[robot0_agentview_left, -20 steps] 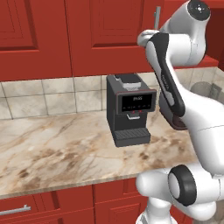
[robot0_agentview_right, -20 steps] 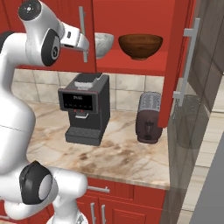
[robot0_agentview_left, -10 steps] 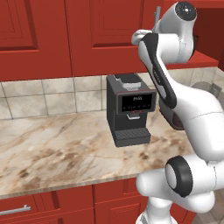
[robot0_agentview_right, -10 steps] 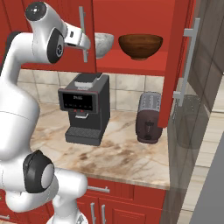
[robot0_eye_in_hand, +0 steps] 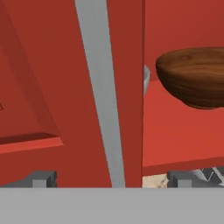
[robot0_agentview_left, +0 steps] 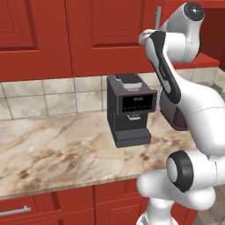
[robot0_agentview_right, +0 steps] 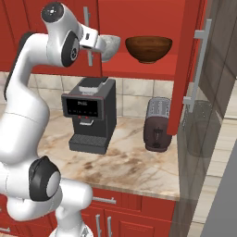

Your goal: Move the bowls from the cabinet to the plates on the dining table.

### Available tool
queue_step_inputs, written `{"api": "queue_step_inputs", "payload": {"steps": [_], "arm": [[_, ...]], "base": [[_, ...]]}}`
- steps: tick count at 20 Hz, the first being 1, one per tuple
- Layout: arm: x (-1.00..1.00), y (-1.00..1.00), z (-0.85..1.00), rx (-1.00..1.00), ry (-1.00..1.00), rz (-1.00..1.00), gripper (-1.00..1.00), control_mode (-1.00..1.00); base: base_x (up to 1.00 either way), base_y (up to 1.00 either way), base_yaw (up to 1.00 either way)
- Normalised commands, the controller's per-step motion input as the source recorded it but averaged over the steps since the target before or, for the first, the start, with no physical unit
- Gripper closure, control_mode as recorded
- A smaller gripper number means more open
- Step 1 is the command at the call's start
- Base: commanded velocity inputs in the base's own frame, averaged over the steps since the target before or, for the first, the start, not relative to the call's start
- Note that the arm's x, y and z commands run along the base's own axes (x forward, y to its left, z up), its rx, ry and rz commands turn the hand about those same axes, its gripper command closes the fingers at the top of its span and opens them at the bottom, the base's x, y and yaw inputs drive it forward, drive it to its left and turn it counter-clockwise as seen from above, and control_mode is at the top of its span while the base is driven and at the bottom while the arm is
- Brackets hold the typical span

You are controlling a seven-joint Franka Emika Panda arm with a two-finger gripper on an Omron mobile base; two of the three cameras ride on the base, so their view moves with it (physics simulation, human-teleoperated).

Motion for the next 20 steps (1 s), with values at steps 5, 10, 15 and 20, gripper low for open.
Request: {"api": "queue_step_inputs", "payload": {"steps": [5, 10, 15, 20], "arm": [[0.22, 0.0, 0.0, 0.0, 0.0, 0.0, -1.0, -1.0], [0.03, 0.15, 0.0, 0.0, 0.0, 0.0, -1.0, -1.0], [0.0, 0.25, 0.0, 0.0, 0.0, 0.0, -1.0, -1.0], [0.06, 0.07, 0.0, 0.0, 0.0, 0.0, -1.0, -1.0]], "base": [[0.0, 0.0, 0.0], [0.0, 0.0, 0.0], [0.0, 0.0, 0.0], [0.0, 0.0, 0.0]]}}
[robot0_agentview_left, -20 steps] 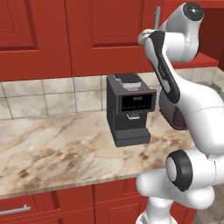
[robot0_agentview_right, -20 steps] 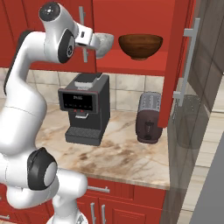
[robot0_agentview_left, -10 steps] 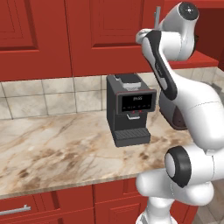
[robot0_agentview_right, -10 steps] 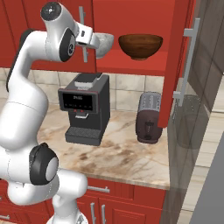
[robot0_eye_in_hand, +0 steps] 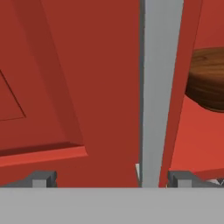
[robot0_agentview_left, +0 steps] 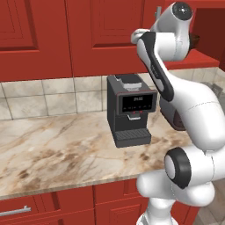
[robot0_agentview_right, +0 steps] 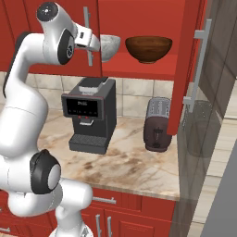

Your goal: Move the bowls from the cabinet to the plates on the dining table.

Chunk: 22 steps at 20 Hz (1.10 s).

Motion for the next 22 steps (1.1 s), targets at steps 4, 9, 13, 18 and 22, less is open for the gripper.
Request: {"api": "queue_step_inputs", "payload": {"steps": [4, 9, 13, 18, 22], "arm": [[0.26, 0.0, 0.0, 0.0, 0.0, 0.0, -1.0, -1.0], [0.37, -0.02, -0.05, 0.0, 0.0, 0.0, -1.0, -1.0], [0.67, -0.14, -0.26, 0.0, 0.0, 0.0, -1.0, -1.0], [0.55, -0.03, -0.22, 0.0, 0.0, 0.0, -1.0, -1.0], [0.25, 0.0, -0.14, 0.0, 0.0, 0.0, -1.0, -1.0]], "base": [[0.0, 0.0, 0.0], [0.0, 0.0, 0.0], [0.0, 0.0, 0.0], [0.0, 0.0, 0.0], [0.0, 0.0, 0.0]]}}
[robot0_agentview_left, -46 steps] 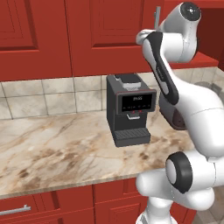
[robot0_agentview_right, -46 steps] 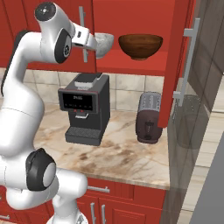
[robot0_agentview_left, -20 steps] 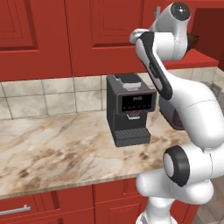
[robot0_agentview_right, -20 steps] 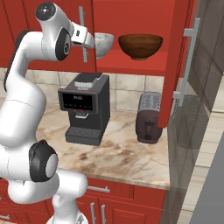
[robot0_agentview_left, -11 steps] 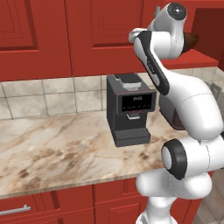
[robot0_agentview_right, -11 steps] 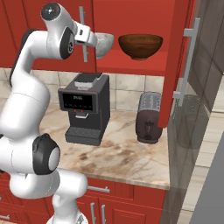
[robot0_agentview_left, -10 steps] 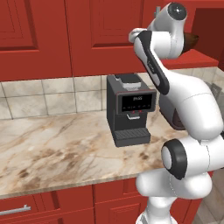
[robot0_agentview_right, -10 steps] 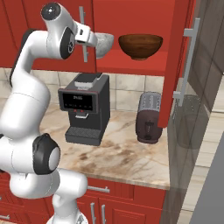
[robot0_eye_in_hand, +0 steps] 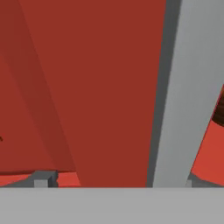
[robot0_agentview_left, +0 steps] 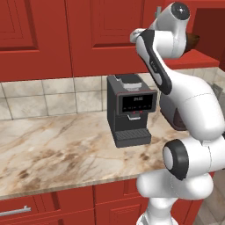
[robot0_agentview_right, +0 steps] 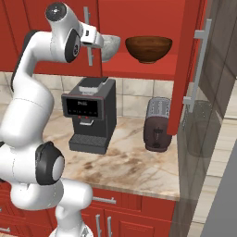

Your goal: Move the bowls from the cabinet to the plates on the dining table.

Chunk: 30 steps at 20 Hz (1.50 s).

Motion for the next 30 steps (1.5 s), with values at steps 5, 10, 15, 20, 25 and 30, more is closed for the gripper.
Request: {"api": "queue_step_inputs", "payload": {"steps": [5, 10, 15, 20, 25, 30], "arm": [[0.15, 0.01, -0.05, 0.0, 0.01, 0.0, 1.0, -1.0], [0.01, 0.0, 0.0, 0.0, 0.01, 0.0, 1.0, -1.0], [-0.05, 0.07, 0.0, 0.0, 0.01, 0.0, 1.0, -1.0], [-0.35, 0.33, 0.0, 0.0, 0.0, 0.01, 1.0, -1.0], [-0.32, 0.48, 0.0, 0.0, 0.0, 0.05, 1.0, -1.0], [-0.33, 0.61, 0.0, 0.0, 0.0, 0.05, 1.0, -1.0]], "base": [[0.0, 0.0, 0.0], [0.0, 0.0, 0.0], [0.0, 0.0, 0.0], [0.0, 0.0, 0.0], [0.0, 0.0, 0.0], [0.0, 0.0, 0.0]]}}
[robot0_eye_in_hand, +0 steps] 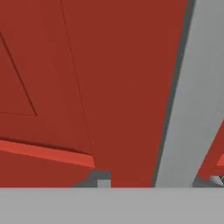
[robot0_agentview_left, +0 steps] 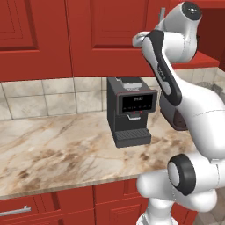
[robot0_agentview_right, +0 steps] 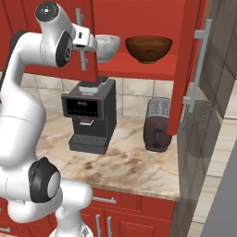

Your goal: Move the bowls from the cabinet to the plates on the dining table.

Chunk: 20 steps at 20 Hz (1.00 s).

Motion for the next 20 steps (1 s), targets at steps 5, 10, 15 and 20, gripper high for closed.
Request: {"api": "queue_step_inputs", "payload": {"steps": [5, 10, 15, 20], "arm": [[-0.28, 0.57, 0.0, 0.0, 0.0, 0.03, 1.0, -1.0], [-0.32, 0.63, 0.0, 0.0, 0.0, 0.01, 1.0, -1.0], [-0.45, 0.65, 0.0, 0.0, 0.0, 0.02, 1.0, -1.0], [-0.41, 0.68, 0.0, 0.0, 0.0, 0.01, 1.0, -1.0]], "base": [[0.0, 0.0, 0.0], [0.0, 0.0, 0.0], [0.0, 0.0, 0.0], [0.0, 0.0, 0.0]]}}
